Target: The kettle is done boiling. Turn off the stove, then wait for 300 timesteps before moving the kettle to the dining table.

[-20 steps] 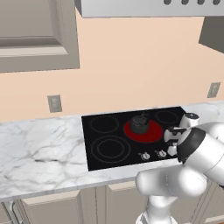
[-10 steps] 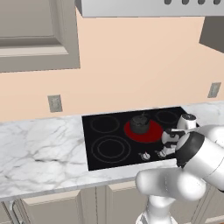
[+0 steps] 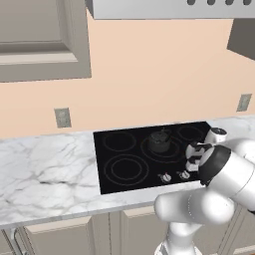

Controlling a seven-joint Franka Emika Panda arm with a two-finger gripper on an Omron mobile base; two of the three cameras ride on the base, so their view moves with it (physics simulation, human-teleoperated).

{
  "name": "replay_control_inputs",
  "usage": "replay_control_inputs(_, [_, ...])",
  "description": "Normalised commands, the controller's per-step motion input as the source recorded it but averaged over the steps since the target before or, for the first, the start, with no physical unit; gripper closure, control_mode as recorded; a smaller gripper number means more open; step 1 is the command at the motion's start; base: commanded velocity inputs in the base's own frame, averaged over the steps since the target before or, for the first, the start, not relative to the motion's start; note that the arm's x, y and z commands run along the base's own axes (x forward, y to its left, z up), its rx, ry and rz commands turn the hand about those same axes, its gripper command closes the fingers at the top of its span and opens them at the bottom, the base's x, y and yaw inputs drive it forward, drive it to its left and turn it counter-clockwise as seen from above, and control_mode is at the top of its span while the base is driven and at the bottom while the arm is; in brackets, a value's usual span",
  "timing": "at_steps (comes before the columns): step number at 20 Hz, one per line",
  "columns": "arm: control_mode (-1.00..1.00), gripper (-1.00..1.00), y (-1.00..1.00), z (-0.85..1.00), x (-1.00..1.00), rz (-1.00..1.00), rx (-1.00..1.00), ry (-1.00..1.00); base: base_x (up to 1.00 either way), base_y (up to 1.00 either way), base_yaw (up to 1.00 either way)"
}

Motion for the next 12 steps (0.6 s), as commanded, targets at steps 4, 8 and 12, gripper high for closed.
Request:
replay_control_inputs(4, [-1.0, 1.0, -0.02, 0.0, -0.04, -0.28, 0.06, 0.01, 0.0, 0.0, 0.0])
replay_control_inputs(8, [-1.0, 1.0, 0.0, 0.0, -0.05, -0.33, 0.02, 0.0, 0.0, 0.0, 0.0])
replay_control_inputs(12, [-1.0, 1.0, 0.0, -0.01, -0.13, -0.29, 0.0, 0.0, 0.0, 0.0, 0.0])
